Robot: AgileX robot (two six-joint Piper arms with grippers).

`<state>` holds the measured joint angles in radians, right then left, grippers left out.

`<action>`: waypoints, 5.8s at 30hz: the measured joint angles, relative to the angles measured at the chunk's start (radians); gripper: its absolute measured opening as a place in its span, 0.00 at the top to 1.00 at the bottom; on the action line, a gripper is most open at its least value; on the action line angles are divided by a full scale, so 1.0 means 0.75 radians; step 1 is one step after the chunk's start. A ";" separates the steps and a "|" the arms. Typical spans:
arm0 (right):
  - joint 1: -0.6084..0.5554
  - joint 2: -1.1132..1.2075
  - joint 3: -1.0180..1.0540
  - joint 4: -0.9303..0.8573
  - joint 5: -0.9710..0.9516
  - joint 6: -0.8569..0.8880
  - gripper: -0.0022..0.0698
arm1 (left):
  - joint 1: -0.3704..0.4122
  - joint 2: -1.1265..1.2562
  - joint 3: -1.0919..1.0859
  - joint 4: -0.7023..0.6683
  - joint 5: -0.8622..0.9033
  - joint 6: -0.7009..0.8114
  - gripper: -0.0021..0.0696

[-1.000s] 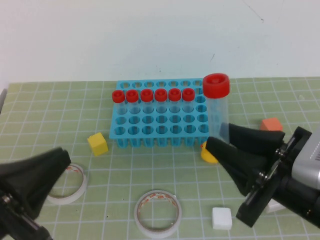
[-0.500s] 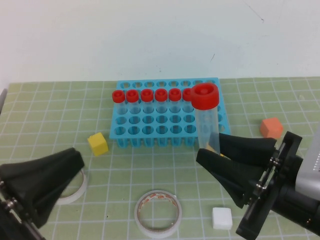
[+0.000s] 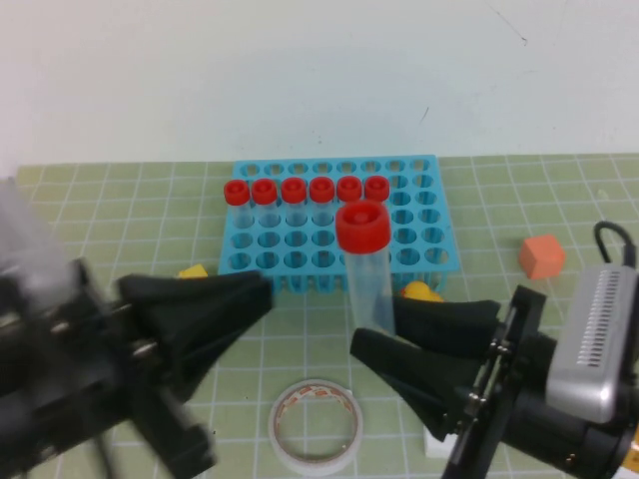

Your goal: Place the test tubes

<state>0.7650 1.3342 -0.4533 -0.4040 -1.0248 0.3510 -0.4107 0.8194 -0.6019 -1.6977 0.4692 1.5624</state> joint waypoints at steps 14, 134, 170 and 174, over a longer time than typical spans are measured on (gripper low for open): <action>0.000 0.156 0.000 0.031 -0.095 0.013 0.64 | -0.106 0.288 -0.160 0.000 0.075 0.052 0.34; 0.012 -1.434 0.000 0.347 2.392 -0.658 0.97 | -0.106 0.082 -0.224 0.169 -0.613 0.203 0.62; 0.012 -1.437 0.000 0.548 2.523 -0.914 0.97 | -0.106 0.082 -0.131 0.024 -0.774 0.266 0.62; 0.012 -1.437 0.000 0.548 2.523 -0.914 0.97 | -0.106 0.082 -0.131 0.447 -0.759 -0.120 0.62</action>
<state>0.7739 0.2565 -0.4533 0.0070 0.8678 -0.3343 -0.4905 0.8811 -0.7000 -1.3626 -0.1001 1.4724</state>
